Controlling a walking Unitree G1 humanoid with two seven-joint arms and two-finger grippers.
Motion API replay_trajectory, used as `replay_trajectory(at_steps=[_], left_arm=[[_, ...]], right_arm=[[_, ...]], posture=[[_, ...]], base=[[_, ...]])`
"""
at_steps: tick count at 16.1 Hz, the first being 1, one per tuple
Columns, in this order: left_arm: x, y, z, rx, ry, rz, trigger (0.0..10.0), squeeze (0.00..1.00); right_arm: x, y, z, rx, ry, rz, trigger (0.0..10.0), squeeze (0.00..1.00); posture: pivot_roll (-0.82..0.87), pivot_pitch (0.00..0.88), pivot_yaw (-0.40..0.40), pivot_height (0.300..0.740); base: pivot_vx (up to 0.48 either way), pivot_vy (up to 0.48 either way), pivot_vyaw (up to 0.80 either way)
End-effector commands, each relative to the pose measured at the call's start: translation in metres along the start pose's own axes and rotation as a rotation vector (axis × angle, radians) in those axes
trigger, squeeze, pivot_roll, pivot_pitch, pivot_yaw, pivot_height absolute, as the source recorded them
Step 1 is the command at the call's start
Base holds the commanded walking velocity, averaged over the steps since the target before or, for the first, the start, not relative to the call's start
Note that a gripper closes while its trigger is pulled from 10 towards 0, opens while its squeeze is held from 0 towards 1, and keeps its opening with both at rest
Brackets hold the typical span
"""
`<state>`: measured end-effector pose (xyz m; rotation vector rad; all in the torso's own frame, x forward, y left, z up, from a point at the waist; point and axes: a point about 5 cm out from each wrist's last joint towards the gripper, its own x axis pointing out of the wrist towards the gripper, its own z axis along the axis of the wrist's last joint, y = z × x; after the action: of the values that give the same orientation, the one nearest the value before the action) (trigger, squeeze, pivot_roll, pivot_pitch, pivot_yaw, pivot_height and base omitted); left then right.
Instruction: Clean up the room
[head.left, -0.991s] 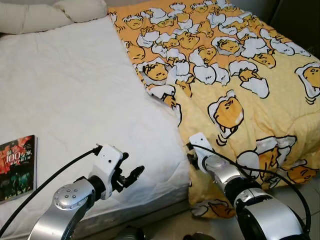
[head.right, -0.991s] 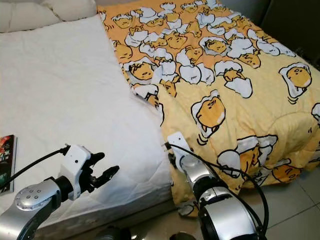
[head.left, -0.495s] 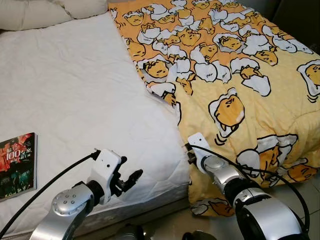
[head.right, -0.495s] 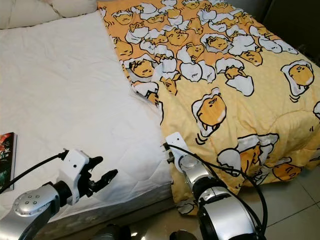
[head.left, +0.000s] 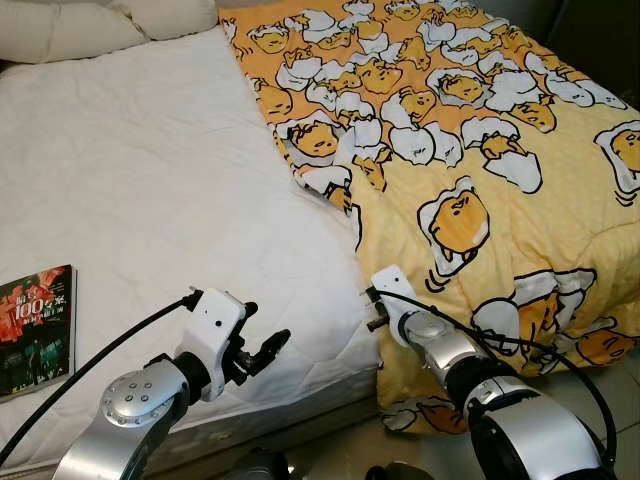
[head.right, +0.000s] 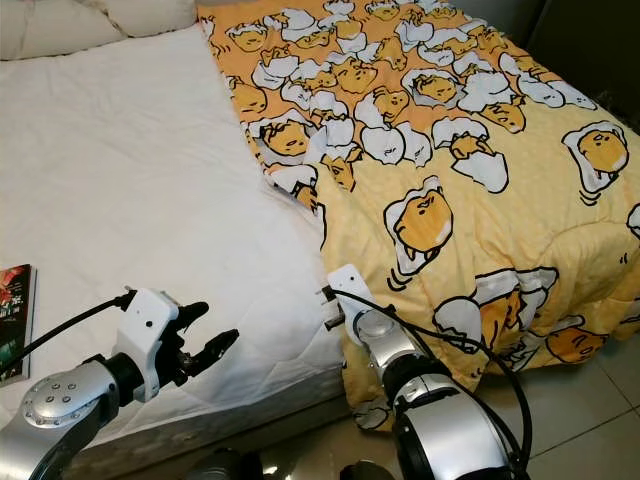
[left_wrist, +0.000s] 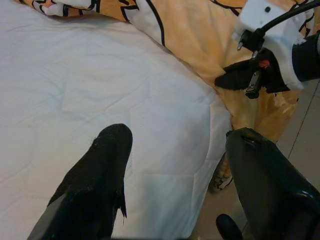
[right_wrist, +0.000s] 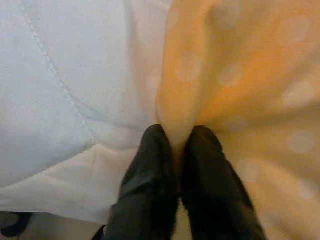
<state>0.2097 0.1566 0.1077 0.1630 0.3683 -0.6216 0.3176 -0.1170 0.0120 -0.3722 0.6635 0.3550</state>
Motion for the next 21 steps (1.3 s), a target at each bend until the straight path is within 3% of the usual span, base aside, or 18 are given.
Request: replay_trajectory(at_steps=[1,6,9,11,12,15,17,18,19,20,21], left_arm=[[-0.002,0.004,0.001,0.006,0.01,0.012,10.0,0.0],[0.002,0.005,0.0,0.005,0.007,0.012,10.0,0.0],[0.004,0.006,0.0,0.005,0.002,0.015,10.0,0.0],[0.004,0.006,-0.001,0.004,0.002,0.017,10.0,0.0],[0.005,0.006,-0.001,0.003,0.002,0.017,10.0,0.0],[0.006,0.004,-0.003,-0.002,0.002,0.014,10.0,0.0],[0.006,0.003,-0.004,-0.003,0.003,0.013,10.0,0.0],[0.006,0.003,-0.005,-0.004,0.005,0.012,10.0,0.0],[0.007,0.003,-0.006,-0.004,0.008,0.011,10.0,0.0],[0.007,0.003,-0.007,-0.001,0.01,0.011,10.0,0.0],[0.007,0.004,-0.007,0.001,0.012,0.012,10.0,0.0]], right_arm=[[0.0,-0.001,0.002,0.025,-0.017,0.008,0.0,0.0],[-0.003,-0.008,-0.001,0.093,-0.073,0.067,0.0,0.0],[-0.012,-0.006,0.01,0.188,-0.25,0.321,0.0,0.0],[-0.033,-0.006,0.011,0.159,-0.372,0.562,0.0,0.0],[-0.041,-0.006,0.011,0.15,-0.398,0.624,0.0,0.0],[-0.09,-0.015,0.014,0.182,-0.523,0.879,0.0,0.0],[-0.109,-0.016,0.009,0.158,-0.509,0.966,0.0,0.0],[-0.11,-0.014,0.0,0.121,-0.453,0.958,0.0,0.0],[-0.1,-0.01,-0.018,0.05,-0.354,0.875,0.0,0.0],[-0.089,-0.005,-0.031,-0.012,-0.283,0.786,1.4,0.0],[-0.083,-0.001,-0.036,-0.026,-0.243,0.729,7.6,0.0]], posture=[[0.06,0.057,0.051,0.74],[0.05,0.048,0.049,0.74],[0.04,0.051,0.045,0.74],[0.03,0.051,0.046,0.74],[0.03,0.051,0.046,0.74],[0.02,0.06,0.04,0.74],[0.01,0.065,0.04,0.74],[0.01,0.068,0.042,0.74],[0.01,0.07,0.044,0.74],[0.02,0.071,0.044,0.74],[0.02,0.072,0.045,0.74]], base=[[0.0,0.0,0.0],[0.0,0.0,0.0],[0.0,0.0,0.0],[0.0,0.0,0.0],[0.0,0.0,0.0],[0.0,0.0,0.0],[0.0,0.0,0.0],[0.0,0.0,0.0],[0.0,0.0,0.0],[0.0,0.0,0.0],[0.0,0.0,0.0]])
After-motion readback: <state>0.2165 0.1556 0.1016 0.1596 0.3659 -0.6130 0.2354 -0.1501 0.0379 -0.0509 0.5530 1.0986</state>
